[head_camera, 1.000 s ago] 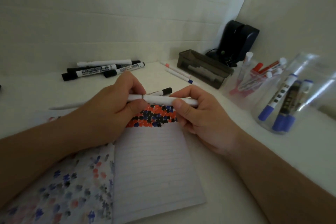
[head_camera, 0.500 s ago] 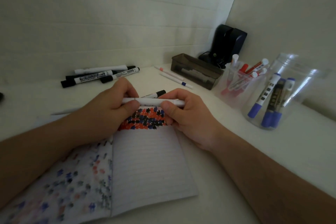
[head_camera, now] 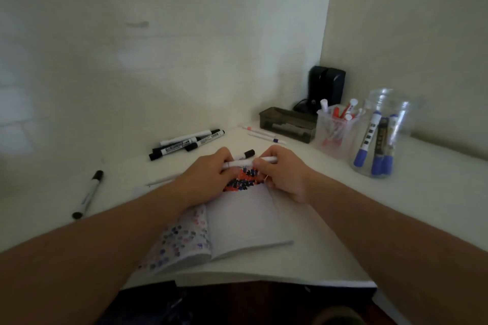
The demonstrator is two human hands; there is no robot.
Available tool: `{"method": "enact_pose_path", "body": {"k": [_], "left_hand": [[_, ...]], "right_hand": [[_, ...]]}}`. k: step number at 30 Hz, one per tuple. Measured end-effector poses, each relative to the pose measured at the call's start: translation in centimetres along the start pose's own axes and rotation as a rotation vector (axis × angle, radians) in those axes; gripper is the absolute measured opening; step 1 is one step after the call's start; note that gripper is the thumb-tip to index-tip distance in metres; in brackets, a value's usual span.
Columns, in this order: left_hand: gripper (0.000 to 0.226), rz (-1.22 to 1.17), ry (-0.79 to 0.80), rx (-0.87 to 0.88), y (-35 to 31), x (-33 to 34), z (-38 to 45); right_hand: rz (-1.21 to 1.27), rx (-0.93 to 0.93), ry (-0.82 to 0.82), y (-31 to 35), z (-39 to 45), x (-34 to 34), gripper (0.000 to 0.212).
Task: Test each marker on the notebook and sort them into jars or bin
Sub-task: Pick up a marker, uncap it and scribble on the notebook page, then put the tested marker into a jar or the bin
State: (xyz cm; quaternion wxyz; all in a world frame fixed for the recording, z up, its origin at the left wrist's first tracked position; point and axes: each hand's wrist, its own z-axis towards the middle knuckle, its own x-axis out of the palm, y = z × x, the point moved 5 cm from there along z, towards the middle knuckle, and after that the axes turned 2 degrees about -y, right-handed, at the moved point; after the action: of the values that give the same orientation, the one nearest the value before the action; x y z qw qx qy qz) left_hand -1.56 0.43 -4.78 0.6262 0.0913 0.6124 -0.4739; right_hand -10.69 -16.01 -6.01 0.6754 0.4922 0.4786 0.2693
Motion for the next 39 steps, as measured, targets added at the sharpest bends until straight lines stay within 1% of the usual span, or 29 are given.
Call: {"method": "enact_pose_path", "body": {"k": [2, 4, 7, 10, 12, 14, 15, 17, 19, 21, 23, 24, 26, 29, 33, 34, 36, 38, 39], "left_hand": [[0.012, 0.043, -0.005, 0.056, -2.1, 0.2, -1.7], [0.01, 0.072, 0.005, 0.169, -5.3, 1.1, -4.2], [0.016, 0.022, 0.069, 0.374, -12.0, 3.9, -8.8], [0.02, -0.057, 0.142, 0.566, -19.4, 8.7, -13.9], [0.022, -0.126, 0.217, 0.684, -23.6, 13.2, -16.7], [0.022, -0.176, 0.369, 0.724, -26.7, 19.1, -18.8], [0.022, -0.198, 0.478, 0.7, -27.8, 22.5, -19.7], [0.021, -0.194, 0.735, 0.586, -29.2, 29.5, -21.6], [0.023, -0.11, 0.992, 0.467, -29.7, 36.0, -23.7], [0.033, 0.036, 1.215, 0.395, -29.5, 41.0, -25.8], [0.045, 0.181, 1.368, 0.428, -29.2, 43.7, -27.7], [0.049, 0.225, 1.411, 0.457, -29.1, 44.4, -28.3], [0.051, 0.247, 1.446, 0.494, -28.5, 45.1, -29.0], [0.049, 0.224, 1.463, 0.46, -27.1, 45.7, -28.4], [0.043, 0.14, 1.439, 0.371, -26.3, 46.1, -26.9], [0.043, 0.112, 1.427, 0.365, -26.4, 45.9, -26.7], [0.041, 0.075, 1.42, 0.359, -26.8, 45.6, -26.7], [0.041, 0.046, 1.407, 0.361, -27.2, 45.2, -26.6], [0.041, 0.033, 1.385, 0.376, -27.6, 44.7, -26.4]], "right_hand": [[-0.015, 0.014, -0.023, -0.5, -3.5, -1.5, 0.013], [-0.03, -0.005, -0.023, -1.2, -8.6, -3.7, 0.007], [-0.03, -0.083, -0.1, -2.7, -18.5, -8.5, 0.003], [0.068, -0.011, -0.219, -6.5, -28.3, -13.2, 0.005], [0.169, 0.092, -0.321, -10.6, -34.3, -15.5, 0.006], [0.266, 0.234, -0.411, -15.8, -39.6, -16.6, 0.005], [0.298, 0.315, -0.446, -18.6, -42.0, -16.6, 0.005], [0.348, 0.473, -0.516, -24.5, -46.5, -16.1, 0.003], [0.361, 0.632, -0.58, -29.7, -50.1, -14.7, 0.005], [0.361, 0.767, -0.625, -34.0, -52.7, -12.9, 0.009], [0.386, 0.886, -0.622, -37.9, -54.5, -10.6, 0.013], [0.385, 0.936, -0.606, -39.8, -55.3, -9.5, 0.014], [0.343, 1.042, -0.575, -43.3, -56.4, -7.5, 0.017], [0.236, 1.162, -0.462, -47.3, -56.5, -5.1, 0.015], [0.078, 1.202, -0.218, -50.6, -54.4, -2.9, 0.022], [0.047, 1.202, -0.143, -51.2, -53.9, -2.6, 0.019], [0.008, 1.191, -0.056, -51.6, -52.8, -2.4, 0.023], [0.067, 1.214, -0.075, -50.9, -51.8, -3.0, 0.018], [0.115, 1.213, -0.111, -50.4, -51.3, -3.6, 0.016]]}}
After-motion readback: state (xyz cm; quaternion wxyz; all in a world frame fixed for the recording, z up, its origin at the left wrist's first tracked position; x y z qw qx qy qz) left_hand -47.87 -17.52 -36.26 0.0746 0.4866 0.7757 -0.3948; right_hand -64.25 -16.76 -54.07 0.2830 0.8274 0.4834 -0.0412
